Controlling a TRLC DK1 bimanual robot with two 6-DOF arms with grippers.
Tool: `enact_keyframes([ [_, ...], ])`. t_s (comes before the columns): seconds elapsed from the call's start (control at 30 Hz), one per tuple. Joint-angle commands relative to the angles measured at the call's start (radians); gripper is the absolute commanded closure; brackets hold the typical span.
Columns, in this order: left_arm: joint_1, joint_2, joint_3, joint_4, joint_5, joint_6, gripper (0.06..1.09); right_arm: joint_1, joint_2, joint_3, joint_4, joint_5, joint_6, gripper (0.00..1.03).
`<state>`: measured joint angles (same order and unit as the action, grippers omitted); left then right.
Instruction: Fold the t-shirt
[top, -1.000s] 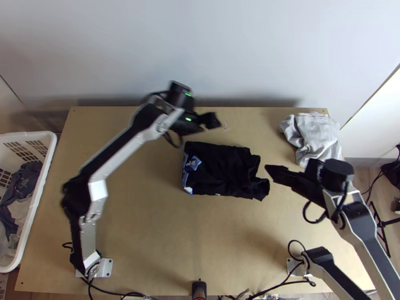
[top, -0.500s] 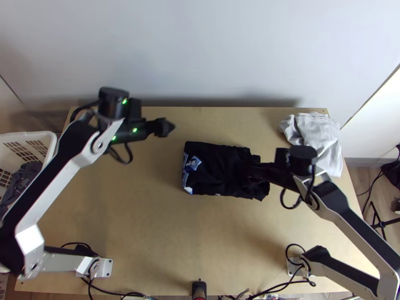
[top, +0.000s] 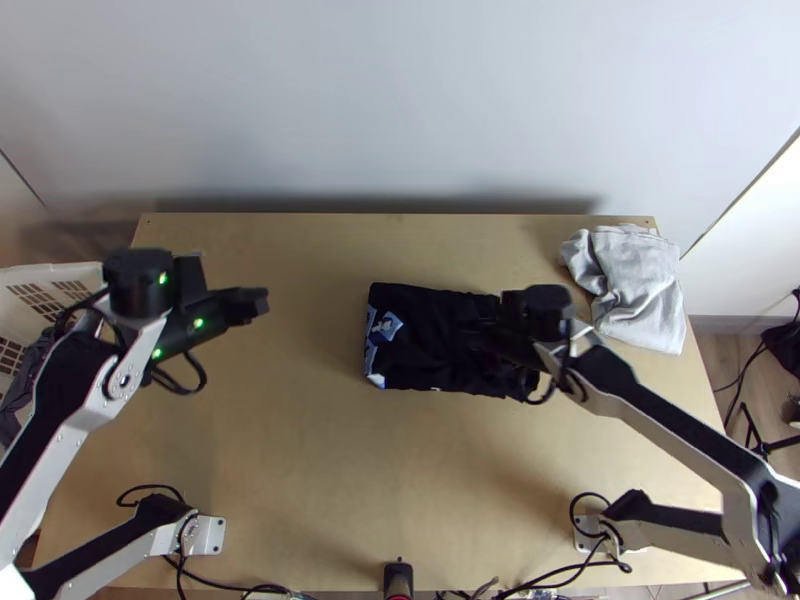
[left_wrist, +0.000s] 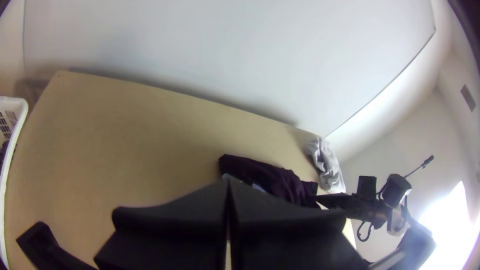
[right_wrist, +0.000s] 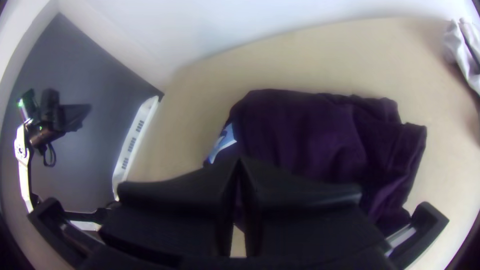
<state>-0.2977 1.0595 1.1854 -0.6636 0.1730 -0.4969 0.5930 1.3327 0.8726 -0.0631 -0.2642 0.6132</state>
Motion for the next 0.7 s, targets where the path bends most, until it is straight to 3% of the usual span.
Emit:
enact_keyframes([
  [0.0,0.045,-0.142,-0.118,0.005,-0.006,-0.006,1.05,0.082,0.201,0.062,0.112,0.019,0.003,1.00],
  [0.27,0.100,-0.170,-0.138,-0.001,-0.007,0.018,1.05,0.159,0.434,0.206,0.112,0.019,-0.047,1.00],
  [0.43,0.132,-0.205,-0.161,-0.001,-0.007,0.032,1.05,0.157,0.436,0.184,0.123,0.019,-0.035,1.00],
  [0.67,0.150,-0.237,-0.199,-0.004,-0.010,0.069,1.05,0.136,0.427,0.088,0.247,0.033,-0.052,1.00],
])
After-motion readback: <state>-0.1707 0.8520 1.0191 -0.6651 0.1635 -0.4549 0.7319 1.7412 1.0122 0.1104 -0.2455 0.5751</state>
